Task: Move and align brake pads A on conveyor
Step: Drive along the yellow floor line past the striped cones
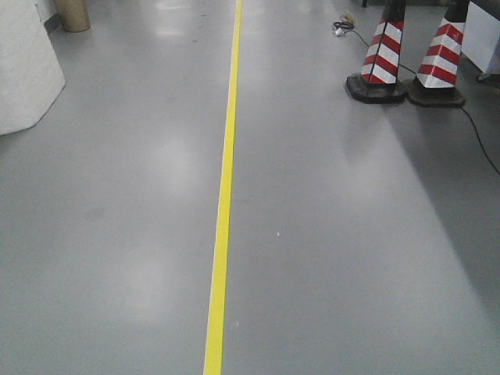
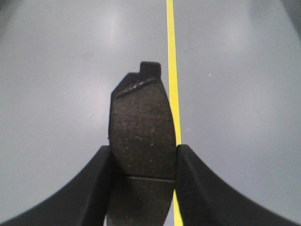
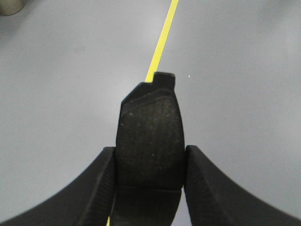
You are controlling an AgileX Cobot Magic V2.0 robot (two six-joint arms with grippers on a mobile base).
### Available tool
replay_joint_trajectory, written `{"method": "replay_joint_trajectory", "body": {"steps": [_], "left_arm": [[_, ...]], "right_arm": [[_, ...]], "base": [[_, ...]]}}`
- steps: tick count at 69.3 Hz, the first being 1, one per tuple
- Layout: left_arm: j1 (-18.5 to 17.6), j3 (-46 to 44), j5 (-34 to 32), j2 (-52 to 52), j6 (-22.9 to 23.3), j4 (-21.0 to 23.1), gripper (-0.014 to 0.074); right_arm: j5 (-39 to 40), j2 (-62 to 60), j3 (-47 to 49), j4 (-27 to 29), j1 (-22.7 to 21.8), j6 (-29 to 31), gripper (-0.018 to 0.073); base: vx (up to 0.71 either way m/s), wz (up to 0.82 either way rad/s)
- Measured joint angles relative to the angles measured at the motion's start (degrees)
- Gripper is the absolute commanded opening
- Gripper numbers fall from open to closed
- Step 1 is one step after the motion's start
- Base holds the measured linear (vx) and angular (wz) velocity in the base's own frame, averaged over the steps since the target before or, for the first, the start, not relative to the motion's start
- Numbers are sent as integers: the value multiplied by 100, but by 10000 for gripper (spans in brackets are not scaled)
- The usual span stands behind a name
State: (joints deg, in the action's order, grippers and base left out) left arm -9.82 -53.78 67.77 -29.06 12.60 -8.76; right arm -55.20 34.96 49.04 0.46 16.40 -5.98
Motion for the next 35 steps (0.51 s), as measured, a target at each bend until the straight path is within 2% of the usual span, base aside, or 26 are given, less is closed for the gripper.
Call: {"method": "replay_joint_trajectory", "body": {"steps": [35], "left_arm": [[0, 0, 0, 0, 0, -6, -6]], "right_arm": [[0, 0, 0, -7, 0, 0, -11]], "base": [[77, -1]]}}
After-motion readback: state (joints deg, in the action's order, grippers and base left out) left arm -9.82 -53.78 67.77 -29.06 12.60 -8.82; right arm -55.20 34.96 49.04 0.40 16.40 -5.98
